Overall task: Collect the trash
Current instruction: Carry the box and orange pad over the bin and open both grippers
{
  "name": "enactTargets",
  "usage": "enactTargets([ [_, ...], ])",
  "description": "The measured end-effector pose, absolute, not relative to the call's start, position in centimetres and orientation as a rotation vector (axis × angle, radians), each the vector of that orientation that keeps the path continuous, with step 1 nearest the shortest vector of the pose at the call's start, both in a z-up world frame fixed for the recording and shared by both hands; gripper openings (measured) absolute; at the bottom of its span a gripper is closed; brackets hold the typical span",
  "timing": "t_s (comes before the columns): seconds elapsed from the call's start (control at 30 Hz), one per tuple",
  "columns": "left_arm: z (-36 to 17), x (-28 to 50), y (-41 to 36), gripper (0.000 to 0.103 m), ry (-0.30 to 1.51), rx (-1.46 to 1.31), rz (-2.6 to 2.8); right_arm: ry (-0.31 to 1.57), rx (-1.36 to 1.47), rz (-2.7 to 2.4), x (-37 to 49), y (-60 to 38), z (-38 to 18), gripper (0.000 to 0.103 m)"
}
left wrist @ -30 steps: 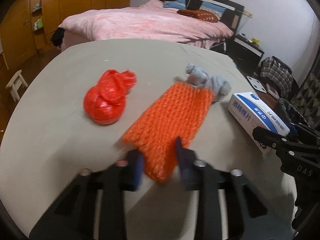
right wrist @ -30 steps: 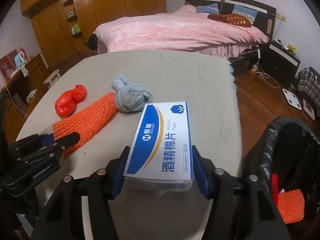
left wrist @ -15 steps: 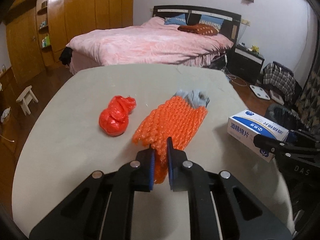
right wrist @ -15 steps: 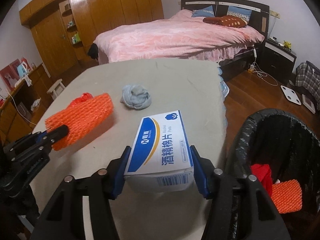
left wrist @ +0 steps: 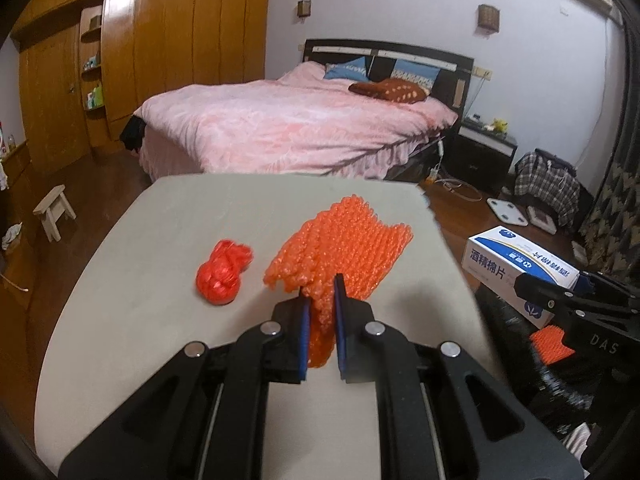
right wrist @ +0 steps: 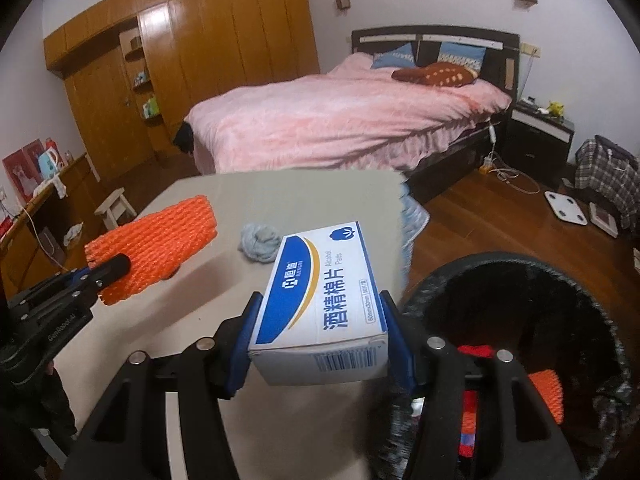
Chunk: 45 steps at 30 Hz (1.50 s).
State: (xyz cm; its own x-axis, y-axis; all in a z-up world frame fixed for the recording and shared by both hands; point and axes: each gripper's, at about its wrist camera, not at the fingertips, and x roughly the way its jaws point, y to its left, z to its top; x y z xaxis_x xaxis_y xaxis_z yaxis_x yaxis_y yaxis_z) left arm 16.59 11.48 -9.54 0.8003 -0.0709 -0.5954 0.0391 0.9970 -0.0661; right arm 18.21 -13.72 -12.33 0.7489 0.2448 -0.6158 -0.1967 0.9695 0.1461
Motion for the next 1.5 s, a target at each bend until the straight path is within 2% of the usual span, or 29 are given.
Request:
enactTargets([
  [0.4,-7.4,15.5,4.0,0.009,0.595,-0.031,-0.205,0.626,0.097,0.123,14.5,-20.7,-10.3,0.056],
  [0.83,-8.9,15.5,-4.8,0.009,0.611,0.014,-0.365,0.637,0.146,-0.039,12.6,-28.7,-11.2,0.056],
  [1.33,-11.3,17.3,-11.1,0.010,0.677,0.043,-0.478,0.668,0.166,-0.111,12.6,-32.6,-13.2,0.056],
  [1.43,-11.7,17.8,-11.7,0.014,0.694,0.045,-0.507,0.687,0.164,-0.123,12.8,-33.2,-13.7,0.057],
  [1.5,-12.0,18.0,-12.0,0.027,0.708,0.044,-0.518,0.694,0.153,-0.132,12.8,-33.4,-14.0,0.058],
])
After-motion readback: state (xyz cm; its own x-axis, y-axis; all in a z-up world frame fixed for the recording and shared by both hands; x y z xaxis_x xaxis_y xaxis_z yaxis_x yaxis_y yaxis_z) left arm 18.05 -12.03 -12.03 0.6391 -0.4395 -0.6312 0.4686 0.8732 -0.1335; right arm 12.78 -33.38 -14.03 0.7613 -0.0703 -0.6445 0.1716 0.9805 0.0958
